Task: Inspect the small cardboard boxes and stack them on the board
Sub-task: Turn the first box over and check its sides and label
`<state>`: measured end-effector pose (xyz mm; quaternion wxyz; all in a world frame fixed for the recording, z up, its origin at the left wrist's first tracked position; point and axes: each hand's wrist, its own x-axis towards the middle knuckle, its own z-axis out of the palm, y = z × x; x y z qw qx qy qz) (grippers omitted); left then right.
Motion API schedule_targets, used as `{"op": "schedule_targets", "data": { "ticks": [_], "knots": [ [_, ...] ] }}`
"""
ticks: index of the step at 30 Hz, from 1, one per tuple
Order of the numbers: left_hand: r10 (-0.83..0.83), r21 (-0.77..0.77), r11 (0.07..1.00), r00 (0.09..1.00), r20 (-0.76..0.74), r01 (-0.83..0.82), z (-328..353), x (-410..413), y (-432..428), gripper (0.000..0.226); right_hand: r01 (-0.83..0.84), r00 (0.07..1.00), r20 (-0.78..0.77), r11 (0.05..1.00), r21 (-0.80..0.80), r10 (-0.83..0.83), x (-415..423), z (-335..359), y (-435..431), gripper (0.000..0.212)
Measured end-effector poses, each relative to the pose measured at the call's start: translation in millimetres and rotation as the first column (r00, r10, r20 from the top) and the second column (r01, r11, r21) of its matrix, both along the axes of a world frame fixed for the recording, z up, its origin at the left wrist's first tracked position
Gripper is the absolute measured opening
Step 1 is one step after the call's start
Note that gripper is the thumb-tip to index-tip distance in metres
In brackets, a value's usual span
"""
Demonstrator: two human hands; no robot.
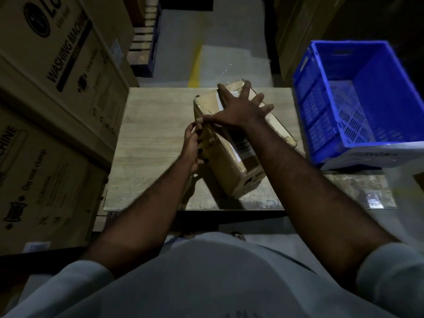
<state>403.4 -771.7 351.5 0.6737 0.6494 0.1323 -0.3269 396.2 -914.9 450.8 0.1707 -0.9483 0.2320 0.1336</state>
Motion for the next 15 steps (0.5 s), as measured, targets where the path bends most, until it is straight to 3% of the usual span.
{"op": "schedule_targets", "data": {
  "ticks": [7,15],
  "knots": [
    [-0.007,0.025,1.000,0.999,0.042,0.006,3,11,3,0.049,-0.010,0.988,0.152,0.996,-0.091,0.023,-11,-6,-13,0.118],
    [0.259,0.029,0.966,0.956,-0.136,-0.257,-9,34,14,0.078,-0.059,0.925,0.368,0.994,-0.097,0.091,-27,-4,-29,0.123]
  ]
}}
